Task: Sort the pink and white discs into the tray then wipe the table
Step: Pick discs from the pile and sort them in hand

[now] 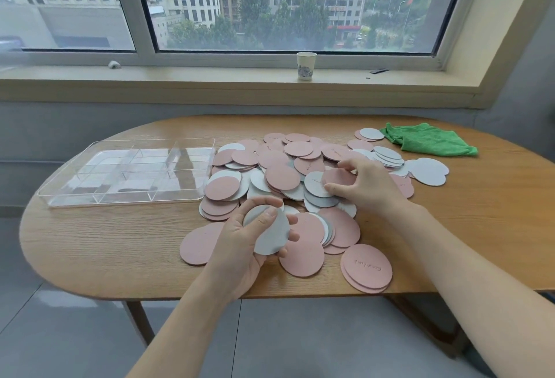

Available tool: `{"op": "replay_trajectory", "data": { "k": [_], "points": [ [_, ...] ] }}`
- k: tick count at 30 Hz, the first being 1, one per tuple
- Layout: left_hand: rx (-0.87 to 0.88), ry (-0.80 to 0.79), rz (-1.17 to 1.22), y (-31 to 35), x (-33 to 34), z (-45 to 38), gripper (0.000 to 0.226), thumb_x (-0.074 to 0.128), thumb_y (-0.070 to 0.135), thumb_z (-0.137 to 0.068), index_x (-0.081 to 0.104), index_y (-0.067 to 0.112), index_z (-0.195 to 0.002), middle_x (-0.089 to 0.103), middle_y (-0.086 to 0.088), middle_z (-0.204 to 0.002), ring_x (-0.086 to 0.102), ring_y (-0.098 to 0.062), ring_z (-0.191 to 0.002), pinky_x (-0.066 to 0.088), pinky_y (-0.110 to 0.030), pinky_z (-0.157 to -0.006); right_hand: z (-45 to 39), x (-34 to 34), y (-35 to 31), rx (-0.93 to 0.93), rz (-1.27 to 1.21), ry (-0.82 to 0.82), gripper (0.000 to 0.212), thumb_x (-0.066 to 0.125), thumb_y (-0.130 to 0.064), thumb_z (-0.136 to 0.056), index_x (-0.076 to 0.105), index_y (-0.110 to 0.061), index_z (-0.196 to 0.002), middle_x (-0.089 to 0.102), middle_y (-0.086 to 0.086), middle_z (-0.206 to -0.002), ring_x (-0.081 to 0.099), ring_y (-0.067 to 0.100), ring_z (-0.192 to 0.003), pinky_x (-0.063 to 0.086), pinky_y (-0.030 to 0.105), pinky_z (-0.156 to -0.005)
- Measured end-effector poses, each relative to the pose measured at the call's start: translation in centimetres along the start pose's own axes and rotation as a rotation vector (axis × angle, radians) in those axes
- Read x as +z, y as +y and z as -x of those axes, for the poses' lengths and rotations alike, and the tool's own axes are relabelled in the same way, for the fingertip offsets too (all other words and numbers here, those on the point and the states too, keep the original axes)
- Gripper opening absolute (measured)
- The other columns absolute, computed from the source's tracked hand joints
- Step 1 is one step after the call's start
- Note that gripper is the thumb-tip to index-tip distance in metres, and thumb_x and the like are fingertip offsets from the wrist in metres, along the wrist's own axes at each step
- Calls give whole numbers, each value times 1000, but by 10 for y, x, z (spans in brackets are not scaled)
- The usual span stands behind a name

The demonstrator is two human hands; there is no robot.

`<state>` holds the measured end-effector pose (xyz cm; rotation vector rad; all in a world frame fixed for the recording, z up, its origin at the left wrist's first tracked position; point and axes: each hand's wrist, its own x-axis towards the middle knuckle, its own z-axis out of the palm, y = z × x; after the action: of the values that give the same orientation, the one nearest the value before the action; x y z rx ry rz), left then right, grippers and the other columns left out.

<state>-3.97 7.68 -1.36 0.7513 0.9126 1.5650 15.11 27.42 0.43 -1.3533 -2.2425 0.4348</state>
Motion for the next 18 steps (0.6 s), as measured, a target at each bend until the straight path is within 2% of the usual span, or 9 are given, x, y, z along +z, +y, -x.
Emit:
{"op": "replay_trajectory", "data": {
  "k": [3,5,7,10,12,15,18],
  "points": [
    [-2,4,3,0,1,1,29,68,19,-88,63,9,-115,70,-27,-105,68,-37,-82,53,-32,-55,12,-9,9,-10,77,-15,67,78,-59,-73,65,-23,-127,66,-1,-123,56,22,-117,47,40,-96],
    [-4,10,2,0,1,2,29,68,20,-88,64,10,-115,71,-27,-105,68,-37,-82,54,-33,-55,18,-13,13,17,126,-26,65,77,-58,-75,63,-26,-129,66,-2,-124,53,23,-122,38,33,-90],
    [-4,17,3,0,1,2,28,69,20,-88,64,11,-114,71,-28,-106,69,-37,-81,54,-33,-55,21,-14,14,26,145,-15,63,76,-56,-77,62,-27,-131,63,-3,-129,50,23,-125,32,30,-89],
    [2,21,-1,0,3,2,23,72,17,-92,65,11,-113,70,-28,-106,69,-37,-81,55,-33,-55,18,-11,6,-16,65,-8,64,73,-57,-80,61,-24,-133,60,-4,-134,50,21,-126,39,34,-98],
    [3,24,-4,0,4,3,23,67,16,-92,64,10,-114,70,-28,-106,69,-37,-81,55,-32,-55,11,-6,-4,-41,-5,-35,65,74,-55,-81,61,-20,-134,61,-1,-135,51,19,-127,43,39,-104],
    [3,29,-14,1,5,4,25,64,17,-91,63,9,-115,71,-28,-106,69,-37,-81,55,-32,-56,1,2,-17,-43,7,-126,74,77,-59,-76,59,-22,-137,61,-3,-136,50,19,-130,43,41,-107],
    [2,30,-13,1,3,3,23,64,17,-92,64,10,-115,71,-28,-107,69,-37,-83,55,-32,-57,-7,8,-22,-18,18,-192,82,83,-61,-68,58,-26,-138,63,-4,-132,54,18,-122,44,41,-105]
  ]
}}
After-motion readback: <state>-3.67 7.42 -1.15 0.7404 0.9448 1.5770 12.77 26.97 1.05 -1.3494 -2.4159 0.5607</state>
